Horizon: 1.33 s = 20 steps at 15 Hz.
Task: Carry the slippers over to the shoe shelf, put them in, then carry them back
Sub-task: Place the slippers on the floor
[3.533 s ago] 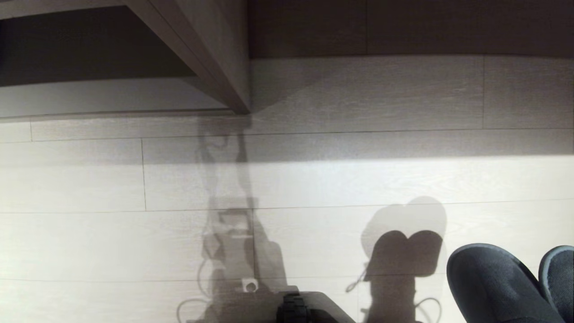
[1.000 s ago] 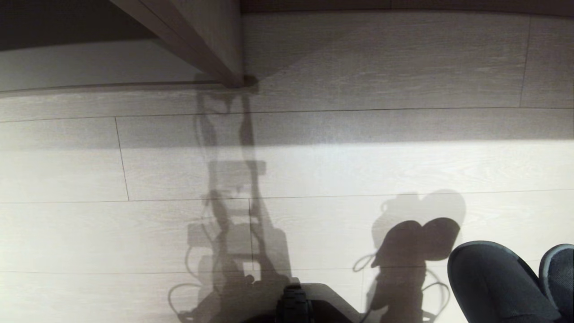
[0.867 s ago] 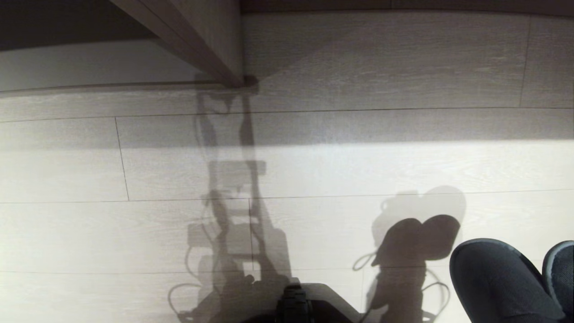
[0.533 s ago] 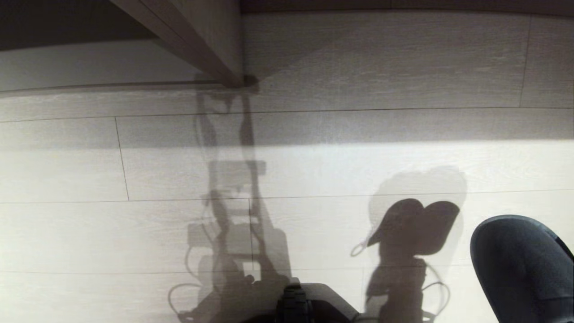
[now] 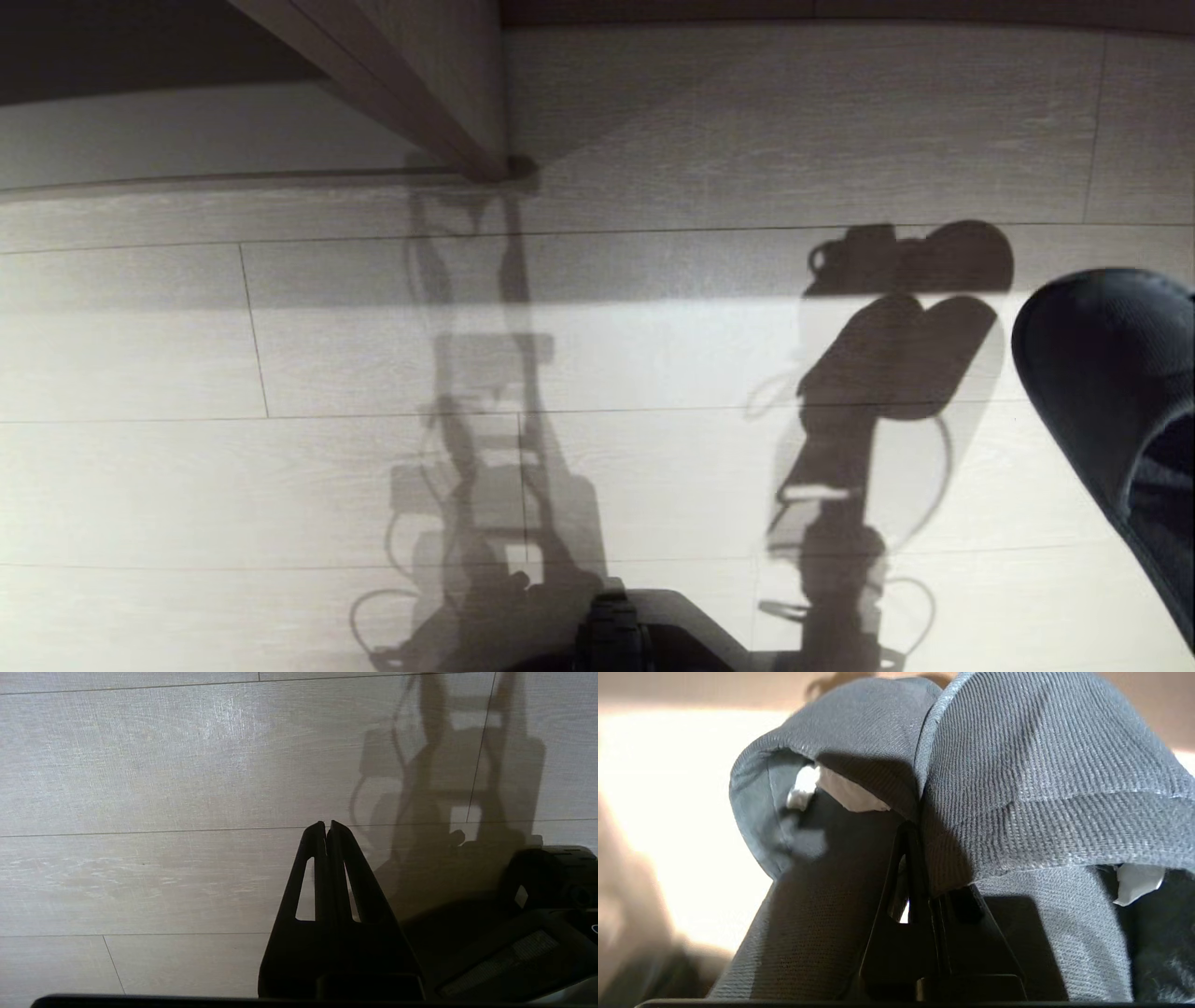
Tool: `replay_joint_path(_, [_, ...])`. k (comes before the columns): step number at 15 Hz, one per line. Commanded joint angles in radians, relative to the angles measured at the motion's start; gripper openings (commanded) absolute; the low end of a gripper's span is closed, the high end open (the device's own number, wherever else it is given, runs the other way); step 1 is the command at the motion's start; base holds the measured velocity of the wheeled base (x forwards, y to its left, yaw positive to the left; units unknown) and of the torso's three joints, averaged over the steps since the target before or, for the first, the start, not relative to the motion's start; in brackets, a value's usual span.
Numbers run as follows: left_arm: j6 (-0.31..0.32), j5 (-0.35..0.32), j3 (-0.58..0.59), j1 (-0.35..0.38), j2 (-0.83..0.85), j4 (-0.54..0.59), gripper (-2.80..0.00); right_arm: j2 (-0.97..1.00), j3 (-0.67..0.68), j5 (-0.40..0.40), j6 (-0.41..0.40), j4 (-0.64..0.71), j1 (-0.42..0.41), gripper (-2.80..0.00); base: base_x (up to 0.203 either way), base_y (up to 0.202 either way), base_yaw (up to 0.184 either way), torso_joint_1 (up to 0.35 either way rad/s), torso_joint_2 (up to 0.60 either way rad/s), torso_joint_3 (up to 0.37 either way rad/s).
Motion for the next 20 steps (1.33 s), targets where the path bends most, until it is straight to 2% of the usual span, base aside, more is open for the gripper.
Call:
replay_joint_path(1, [0.0, 0.0, 0.0, 0.0, 0.0, 0.0, -2.8, 0.113, -0.024, -0.011, 0.001, -0.048, 0.0, -2.8, 0.0, 0.0, 0.0, 0.0, 0.0, 0.0])
replay_joint_path(3, [0.0, 0.0, 0.0, 0.0, 0.0, 0.0, -2.8, 0.181, -0.055, -0.028, 0.01, -0.113, 0.0, -2.8, 0.0, 0.0, 0.0, 0.0, 0.0, 0.0])
replay_joint_path(5, [0.0, 0.0, 0.0, 0.0, 0.0, 0.0, -2.8, 0.36, -0.089, -0.057, 0.024, -0.227, -0.001, -2.8, 0.0, 0.0, 0.0, 0.0, 0.0, 0.0])
replay_joint_path(8, [0.0, 0.0, 0.0, 0.0, 0.0, 0.0, -2.8, 0.551, -0.133, -0.109, 0.036, -0.498, -0.006, -2.8, 0.0, 0.0, 0.0, 0.0, 0.0, 0.0])
replay_joint_path(12, [0.0, 0.0, 0.0, 0.0, 0.0, 0.0, -2.8, 0.752, -0.221, -0.139, 0.037, -0.827, -0.03, -2.8, 0.0, 0.0, 0.0, 0.0, 0.0, 0.0])
replay_joint_path(15, [0.0, 0.0, 0.0, 0.0, 0.0, 0.0, -2.8, 0.788, -0.268, -0.143, 0.031, -0.928, -0.032, -2.8, 0.0, 0.0, 0.0, 0.0, 0.0, 0.0])
replay_joint_path(18, [0.0, 0.0, 0.0, 0.0, 0.0, 0.0, -2.8, 0.881, -0.339, -0.144, -0.004, -1.09, -0.031, -2.8, 0.0, 0.0, 0.0, 0.0, 0.0, 0.0])
replay_joint_path(20, [0.0, 0.0, -0.001, 0.0, 0.0, 0.0, -2.8, 0.928, -0.368, -0.143, -0.015, -1.132, -0.031, -2.8, 0.0, 0.0, 0.0, 0.0, 0.0, 0.0])
